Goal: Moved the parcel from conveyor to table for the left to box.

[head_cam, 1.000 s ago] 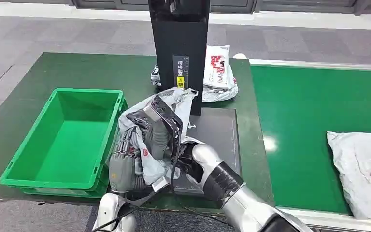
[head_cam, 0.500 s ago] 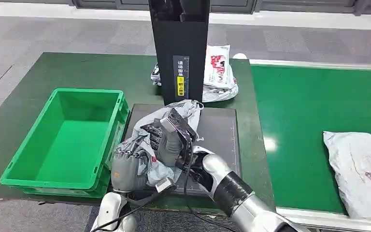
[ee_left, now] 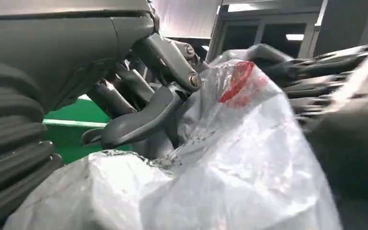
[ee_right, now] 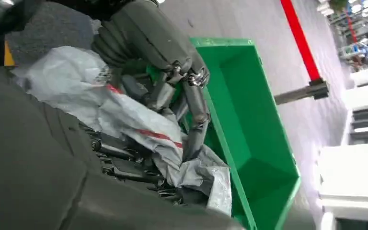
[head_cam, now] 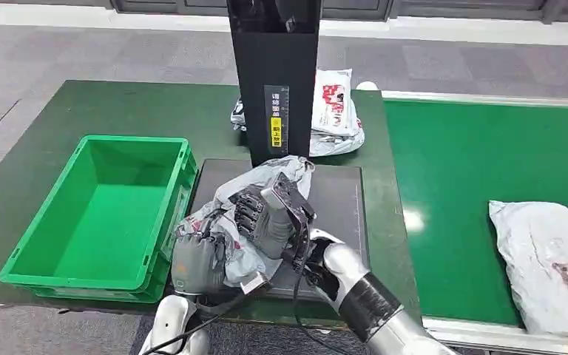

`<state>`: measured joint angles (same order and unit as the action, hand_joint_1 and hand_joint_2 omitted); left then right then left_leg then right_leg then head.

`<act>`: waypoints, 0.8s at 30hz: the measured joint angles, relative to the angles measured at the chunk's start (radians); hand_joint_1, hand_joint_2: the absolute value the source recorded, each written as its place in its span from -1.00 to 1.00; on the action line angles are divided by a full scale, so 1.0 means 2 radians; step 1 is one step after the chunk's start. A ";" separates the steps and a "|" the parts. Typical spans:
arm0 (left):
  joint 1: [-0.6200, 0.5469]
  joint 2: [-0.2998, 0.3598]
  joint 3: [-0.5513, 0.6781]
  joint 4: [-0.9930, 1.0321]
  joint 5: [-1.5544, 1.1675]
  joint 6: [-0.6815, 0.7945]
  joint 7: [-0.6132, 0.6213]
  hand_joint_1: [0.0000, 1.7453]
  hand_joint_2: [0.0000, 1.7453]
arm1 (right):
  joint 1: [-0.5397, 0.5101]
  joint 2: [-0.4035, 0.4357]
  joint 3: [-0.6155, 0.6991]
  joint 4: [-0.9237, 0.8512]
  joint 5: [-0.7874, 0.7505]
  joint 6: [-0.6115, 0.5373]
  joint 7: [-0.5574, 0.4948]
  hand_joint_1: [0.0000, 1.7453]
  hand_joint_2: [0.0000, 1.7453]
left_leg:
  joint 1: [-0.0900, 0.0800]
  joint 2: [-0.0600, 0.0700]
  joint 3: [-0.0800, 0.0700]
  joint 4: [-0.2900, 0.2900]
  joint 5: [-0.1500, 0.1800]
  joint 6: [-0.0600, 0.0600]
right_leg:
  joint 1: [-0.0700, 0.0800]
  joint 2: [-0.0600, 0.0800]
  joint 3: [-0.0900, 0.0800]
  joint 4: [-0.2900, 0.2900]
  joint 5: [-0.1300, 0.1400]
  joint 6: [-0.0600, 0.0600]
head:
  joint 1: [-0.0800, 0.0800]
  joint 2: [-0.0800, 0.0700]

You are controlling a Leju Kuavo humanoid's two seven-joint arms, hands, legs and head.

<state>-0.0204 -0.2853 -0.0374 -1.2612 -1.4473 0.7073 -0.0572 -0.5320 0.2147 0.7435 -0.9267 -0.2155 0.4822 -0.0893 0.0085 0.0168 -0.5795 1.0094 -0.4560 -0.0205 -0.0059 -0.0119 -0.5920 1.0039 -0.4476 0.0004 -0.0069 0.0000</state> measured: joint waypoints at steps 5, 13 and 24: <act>-0.001 0.002 -0.004 0.006 -0.012 -0.001 0.027 1.00 1.00 | 0.014 -0.015 -0.013 -0.022 0.089 -0.021 0.015 -1.00 -1.00 | 0.000 0.000 0.000 0.000 0.000 0.000 | 0.000 0.000 0.000 0.000 0.000 0.000 | 0.000 0.000; 0.001 0.007 -0.017 0.018 -0.011 -0.001 0.050 1.00 1.00 | 0.016 -0.062 -0.013 -0.034 0.315 -0.081 0.068 -1.00 -1.00 | 0.000 -0.001 0.000 0.000 0.000 0.000 | 0.000 -0.001 0.000 0.000 0.000 0.000 | 0.000 0.000; 0.001 0.033 -0.054 0.033 0.008 -0.012 0.055 1.00 1.00 | 0.188 -0.281 -0.074 -0.290 0.423 -0.001 -0.077 -1.00 -1.00 | -0.001 -0.002 0.000 0.000 -0.003 0.003 | -0.002 -0.003 0.001 -0.001 -0.002 0.003 | 0.000 0.000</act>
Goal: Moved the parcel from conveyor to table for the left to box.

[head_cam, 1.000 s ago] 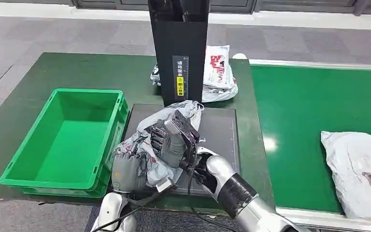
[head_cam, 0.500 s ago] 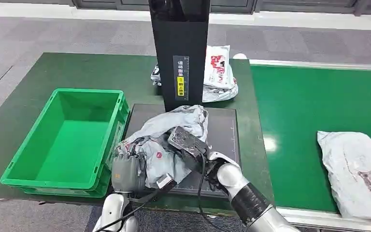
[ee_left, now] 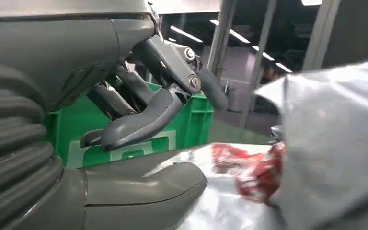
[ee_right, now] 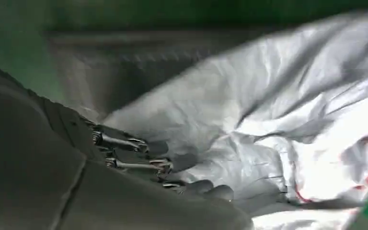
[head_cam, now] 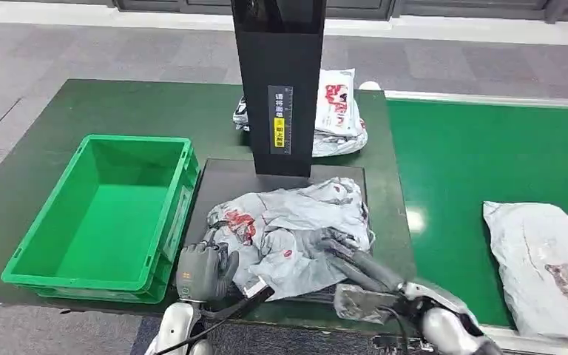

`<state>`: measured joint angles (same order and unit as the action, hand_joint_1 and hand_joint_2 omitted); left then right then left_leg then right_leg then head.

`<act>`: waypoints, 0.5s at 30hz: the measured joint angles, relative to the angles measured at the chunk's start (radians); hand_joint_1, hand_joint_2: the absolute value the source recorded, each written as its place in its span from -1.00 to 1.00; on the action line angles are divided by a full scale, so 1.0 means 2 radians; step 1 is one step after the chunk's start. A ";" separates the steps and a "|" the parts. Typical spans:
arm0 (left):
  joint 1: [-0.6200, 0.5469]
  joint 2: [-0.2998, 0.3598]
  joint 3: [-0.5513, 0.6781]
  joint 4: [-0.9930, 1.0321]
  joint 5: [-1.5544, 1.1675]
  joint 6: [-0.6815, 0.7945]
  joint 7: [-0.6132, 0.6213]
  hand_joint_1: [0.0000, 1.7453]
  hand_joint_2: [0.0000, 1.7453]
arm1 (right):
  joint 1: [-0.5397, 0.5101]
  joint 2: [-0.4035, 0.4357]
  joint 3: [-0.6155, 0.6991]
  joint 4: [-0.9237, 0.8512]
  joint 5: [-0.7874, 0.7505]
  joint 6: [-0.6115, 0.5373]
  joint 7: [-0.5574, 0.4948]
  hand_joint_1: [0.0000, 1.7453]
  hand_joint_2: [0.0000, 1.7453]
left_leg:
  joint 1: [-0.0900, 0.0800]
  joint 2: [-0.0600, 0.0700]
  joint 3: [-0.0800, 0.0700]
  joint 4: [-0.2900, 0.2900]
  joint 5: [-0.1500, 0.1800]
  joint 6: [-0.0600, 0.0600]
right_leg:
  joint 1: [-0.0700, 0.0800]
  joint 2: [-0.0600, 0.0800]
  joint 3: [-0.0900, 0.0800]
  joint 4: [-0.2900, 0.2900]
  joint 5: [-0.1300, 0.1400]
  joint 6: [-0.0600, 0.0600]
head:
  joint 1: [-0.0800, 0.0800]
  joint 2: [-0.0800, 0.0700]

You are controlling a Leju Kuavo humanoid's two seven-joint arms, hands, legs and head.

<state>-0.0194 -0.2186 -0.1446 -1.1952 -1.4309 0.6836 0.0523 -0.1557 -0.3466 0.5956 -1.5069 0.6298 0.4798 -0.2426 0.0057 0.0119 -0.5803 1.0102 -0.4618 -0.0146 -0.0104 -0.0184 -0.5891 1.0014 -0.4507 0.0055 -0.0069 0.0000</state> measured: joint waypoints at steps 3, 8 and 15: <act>-0.002 0.002 -0.005 0.002 0.001 -0.002 -0.003 1.00 1.00 | 0.029 -0.021 -0.021 -0.045 0.006 0.015 -0.036 -1.00 -1.00 | 0.000 0.001 0.000 0.000 0.000 0.000 | 0.000 0.001 -0.001 0.000 0.000 0.000 | 0.000 0.000; -0.009 0.002 -0.007 0.007 -0.003 -0.017 -0.019 1.00 1.00 | 0.109 -0.030 -0.067 -0.150 -0.026 0.028 -0.212 -1.00 -1.00 | 0.000 -0.001 0.000 0.000 0.000 0.000 | 0.000 0.000 0.000 0.000 0.000 0.000 | 0.000 0.000; -0.025 -0.002 -0.016 0.013 -0.013 -0.028 -0.022 1.00 1.00 | 0.116 -0.053 -0.067 -0.306 -0.194 -0.069 -0.230 -1.00 -1.00 | 0.000 0.002 0.001 0.000 0.000 0.000 | 0.000 0.002 0.000 0.000 0.000 0.001 | 0.000 0.000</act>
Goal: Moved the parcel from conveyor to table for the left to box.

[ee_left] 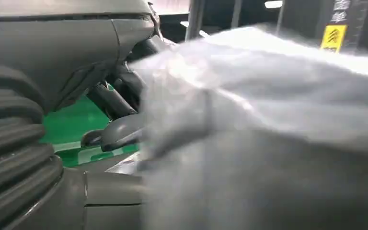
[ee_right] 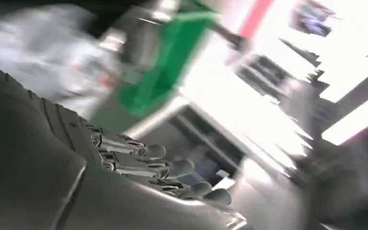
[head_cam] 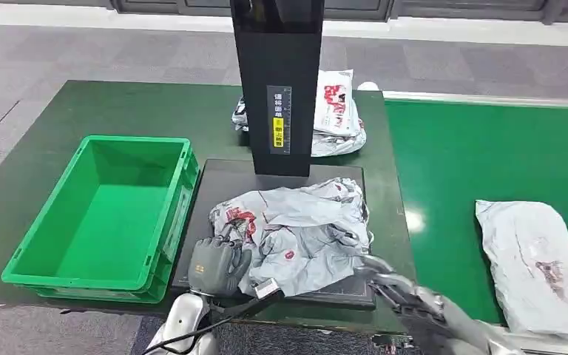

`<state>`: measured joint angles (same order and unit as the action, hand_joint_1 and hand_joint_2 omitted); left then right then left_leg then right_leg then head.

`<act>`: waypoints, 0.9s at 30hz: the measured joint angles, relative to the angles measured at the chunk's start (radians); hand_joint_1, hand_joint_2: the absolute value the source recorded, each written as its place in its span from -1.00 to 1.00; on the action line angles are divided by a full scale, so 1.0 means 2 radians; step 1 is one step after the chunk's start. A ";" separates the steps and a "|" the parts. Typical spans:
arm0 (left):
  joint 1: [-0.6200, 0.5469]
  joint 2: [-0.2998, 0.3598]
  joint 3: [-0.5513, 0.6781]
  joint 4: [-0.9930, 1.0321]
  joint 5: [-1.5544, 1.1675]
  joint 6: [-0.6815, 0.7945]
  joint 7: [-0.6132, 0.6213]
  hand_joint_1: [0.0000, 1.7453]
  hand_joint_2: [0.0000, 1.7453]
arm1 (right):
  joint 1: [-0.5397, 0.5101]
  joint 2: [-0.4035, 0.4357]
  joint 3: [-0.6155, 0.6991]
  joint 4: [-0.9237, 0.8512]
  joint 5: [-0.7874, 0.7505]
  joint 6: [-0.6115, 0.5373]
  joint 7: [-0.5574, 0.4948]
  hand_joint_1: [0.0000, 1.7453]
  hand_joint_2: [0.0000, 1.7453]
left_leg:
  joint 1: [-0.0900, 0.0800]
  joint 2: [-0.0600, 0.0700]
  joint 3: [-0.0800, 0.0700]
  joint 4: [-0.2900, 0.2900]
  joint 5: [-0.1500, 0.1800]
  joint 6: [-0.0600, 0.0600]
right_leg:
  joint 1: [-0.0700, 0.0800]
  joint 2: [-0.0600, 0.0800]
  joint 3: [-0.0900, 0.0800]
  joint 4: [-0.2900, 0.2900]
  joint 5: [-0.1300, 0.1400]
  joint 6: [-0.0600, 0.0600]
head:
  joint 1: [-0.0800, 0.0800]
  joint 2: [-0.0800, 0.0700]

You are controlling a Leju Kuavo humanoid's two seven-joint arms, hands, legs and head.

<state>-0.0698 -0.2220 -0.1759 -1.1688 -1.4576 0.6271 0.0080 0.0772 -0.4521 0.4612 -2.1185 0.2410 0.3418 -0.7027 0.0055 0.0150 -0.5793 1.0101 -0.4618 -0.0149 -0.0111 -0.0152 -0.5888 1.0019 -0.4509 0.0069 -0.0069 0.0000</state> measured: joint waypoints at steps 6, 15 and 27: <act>0.000 -0.003 -0.003 0.000 -0.001 0.002 -0.003 1.00 1.00 | -0.011 0.095 -0.098 -0.068 -0.144 0.231 0.000 -1.00 -1.00 | 0.000 0.000 0.001 0.000 0.001 0.000 | 0.000 0.000 0.000 0.000 0.000 0.000 | 0.000 0.000; 0.003 -0.004 -0.009 -0.014 0.005 0.015 -0.017 -1.00 1.00 | -0.008 0.173 -0.187 -0.086 -0.148 0.269 0.001 -1.00 -1.00 | 0.000 0.000 0.001 0.000 0.001 0.000 | 0.000 0.000 0.000 0.000 0.000 0.000 | 0.000 0.000; 0.054 -0.026 0.005 -0.329 0.156 0.039 -0.254 -1.00 1.00 | 0.032 0.238 -0.234 -0.051 -0.096 0.251 0.003 -1.00 -1.00 | 0.000 -0.001 0.000 0.000 0.000 0.000 | 0.000 -0.001 0.001 0.000 -0.001 0.000 | 0.000 0.000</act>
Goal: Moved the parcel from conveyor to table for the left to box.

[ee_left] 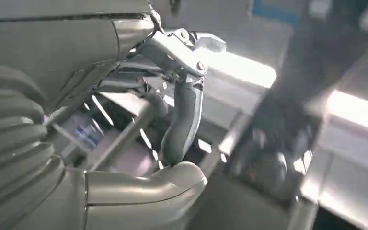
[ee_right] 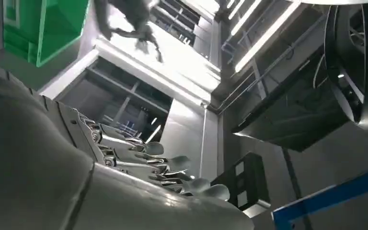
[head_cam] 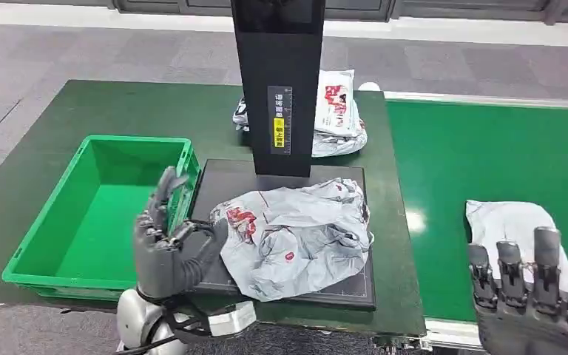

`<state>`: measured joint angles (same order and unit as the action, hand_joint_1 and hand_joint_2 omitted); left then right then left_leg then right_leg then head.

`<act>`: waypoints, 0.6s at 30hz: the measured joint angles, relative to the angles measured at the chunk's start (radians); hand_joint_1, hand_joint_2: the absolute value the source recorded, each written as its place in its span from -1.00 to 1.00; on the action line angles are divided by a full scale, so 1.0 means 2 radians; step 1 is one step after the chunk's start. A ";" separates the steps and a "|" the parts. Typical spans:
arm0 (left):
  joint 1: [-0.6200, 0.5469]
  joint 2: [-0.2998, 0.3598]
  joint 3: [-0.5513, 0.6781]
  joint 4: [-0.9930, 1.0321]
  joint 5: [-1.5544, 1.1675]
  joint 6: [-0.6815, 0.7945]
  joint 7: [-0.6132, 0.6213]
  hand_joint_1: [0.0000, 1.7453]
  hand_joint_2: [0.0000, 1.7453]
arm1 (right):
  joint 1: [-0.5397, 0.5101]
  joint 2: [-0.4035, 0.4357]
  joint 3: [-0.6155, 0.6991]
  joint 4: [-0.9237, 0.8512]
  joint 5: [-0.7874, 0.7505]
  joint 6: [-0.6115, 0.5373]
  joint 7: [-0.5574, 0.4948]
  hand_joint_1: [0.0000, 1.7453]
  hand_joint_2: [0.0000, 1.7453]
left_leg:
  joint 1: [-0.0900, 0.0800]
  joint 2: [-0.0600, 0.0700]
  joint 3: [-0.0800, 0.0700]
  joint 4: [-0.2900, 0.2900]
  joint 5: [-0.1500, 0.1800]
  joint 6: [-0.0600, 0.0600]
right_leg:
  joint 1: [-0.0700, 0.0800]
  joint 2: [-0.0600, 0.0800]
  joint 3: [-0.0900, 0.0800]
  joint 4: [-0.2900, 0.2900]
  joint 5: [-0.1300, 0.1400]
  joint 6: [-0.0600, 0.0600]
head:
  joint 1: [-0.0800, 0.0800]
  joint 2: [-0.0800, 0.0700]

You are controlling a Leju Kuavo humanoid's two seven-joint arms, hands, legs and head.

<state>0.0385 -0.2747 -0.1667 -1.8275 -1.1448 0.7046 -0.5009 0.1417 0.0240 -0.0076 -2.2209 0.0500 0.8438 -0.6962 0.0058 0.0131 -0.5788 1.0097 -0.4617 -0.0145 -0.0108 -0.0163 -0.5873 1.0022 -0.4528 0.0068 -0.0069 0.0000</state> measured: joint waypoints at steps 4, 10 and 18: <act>0.006 0.000 0.006 -0.037 0.017 0.000 -0.017 -1.00 -1.00 | 0.004 0.002 0.001 0.002 0.003 -0.004 -0.001 -1.00 -1.00 | 0.000 0.000 0.000 0.000 0.000 0.000 | 0.000 0.000 0.000 0.000 0.000 0.000 | 0.000 0.000; 0.014 -0.001 0.012 -0.089 0.050 0.000 -0.058 -1.00 -1.00 | 0.012 0.003 0.009 0.009 0.003 -0.019 0.002 -1.00 -1.00 | 0.000 0.000 0.000 0.000 0.000 0.000 | 0.000 0.000 0.000 0.000 0.000 0.000 | 0.000 0.000; 0.002 0.000 -0.015 -0.029 -0.064 -0.036 0.046 -1.00 -1.00 | 0.015 0.003 0.024 0.026 0.018 -0.044 -0.001 -1.00 -1.00 | 0.000 0.000 0.001 0.000 0.000 0.000 | 0.000 0.000 0.001 0.000 0.000 0.000 | 0.000 0.000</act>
<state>0.0418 -0.2739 -0.1962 -1.8862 -1.2725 0.6320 -0.4090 0.1717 0.0298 0.0405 -2.1687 0.0862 0.7553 -0.6989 0.0055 0.0128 -0.5770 1.0098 -0.4614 -0.0142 -0.0112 -0.0172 -0.5860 1.0016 -0.4527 0.0070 -0.0069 0.0000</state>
